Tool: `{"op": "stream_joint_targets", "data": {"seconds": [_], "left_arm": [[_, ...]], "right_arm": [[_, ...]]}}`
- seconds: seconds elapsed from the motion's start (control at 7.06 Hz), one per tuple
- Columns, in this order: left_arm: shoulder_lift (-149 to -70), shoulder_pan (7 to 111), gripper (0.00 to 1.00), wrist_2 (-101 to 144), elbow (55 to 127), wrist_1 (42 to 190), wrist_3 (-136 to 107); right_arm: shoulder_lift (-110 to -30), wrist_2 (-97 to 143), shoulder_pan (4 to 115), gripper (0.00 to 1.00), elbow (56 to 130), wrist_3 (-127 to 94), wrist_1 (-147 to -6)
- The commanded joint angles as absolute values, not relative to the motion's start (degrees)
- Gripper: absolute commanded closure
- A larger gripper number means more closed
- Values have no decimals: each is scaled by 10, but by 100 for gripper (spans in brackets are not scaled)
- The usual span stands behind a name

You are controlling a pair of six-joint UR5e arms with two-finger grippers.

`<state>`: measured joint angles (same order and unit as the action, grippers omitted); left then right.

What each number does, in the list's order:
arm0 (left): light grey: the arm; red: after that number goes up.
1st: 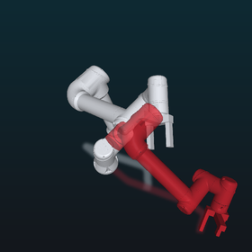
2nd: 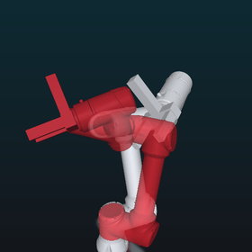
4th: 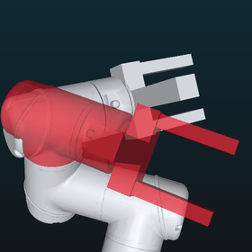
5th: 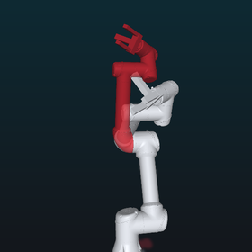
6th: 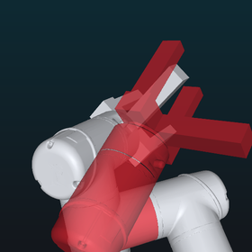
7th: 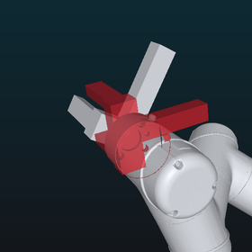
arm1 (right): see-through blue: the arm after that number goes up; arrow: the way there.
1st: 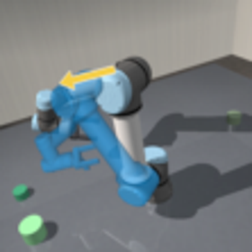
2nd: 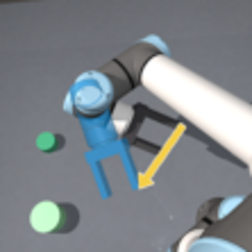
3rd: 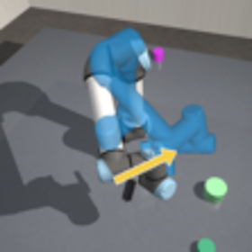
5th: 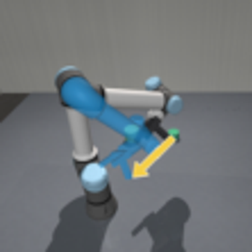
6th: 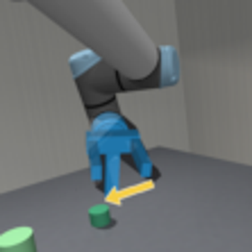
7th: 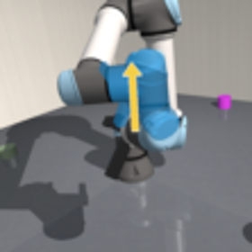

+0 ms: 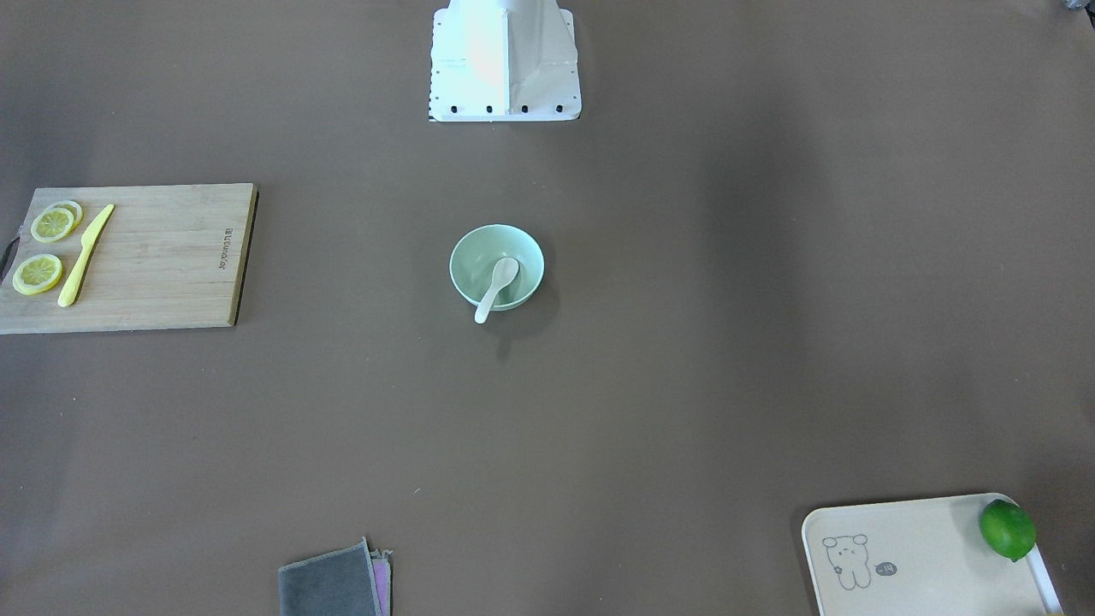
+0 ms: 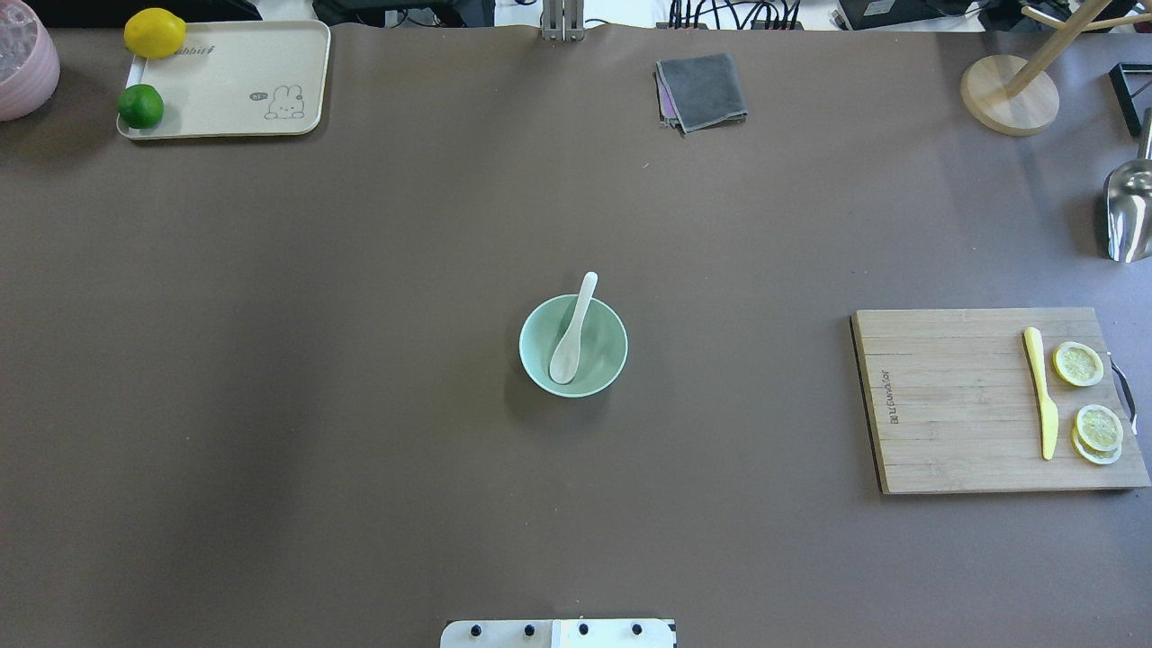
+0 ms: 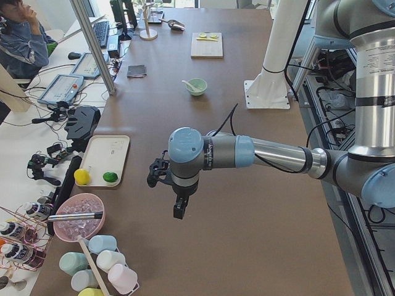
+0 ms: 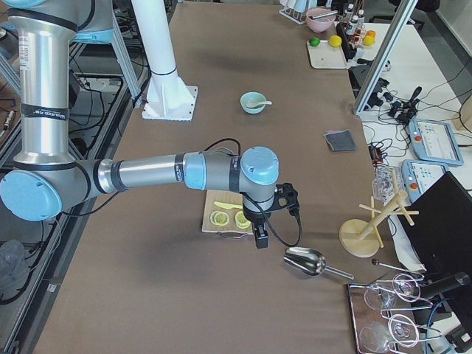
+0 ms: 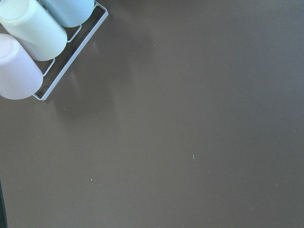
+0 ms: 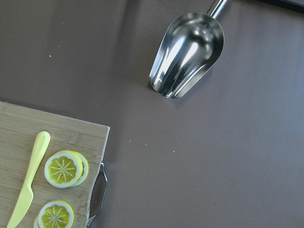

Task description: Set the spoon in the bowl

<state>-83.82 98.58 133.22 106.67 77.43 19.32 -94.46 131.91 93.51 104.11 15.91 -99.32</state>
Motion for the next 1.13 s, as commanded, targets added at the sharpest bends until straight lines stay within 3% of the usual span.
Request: {"op": "stream_joint_targets", "data": {"seconds": [0.0, 0.99], "left_arm": [[-838, 985, 2, 1332, 1066, 773, 193], [-838, 985, 2, 1327, 1067, 775, 194]], "right_arm": [[-944, 1317, 935, 0, 1041, 159, -993], [-946, 1319, 935, 0, 1039, 159, -993]]}}
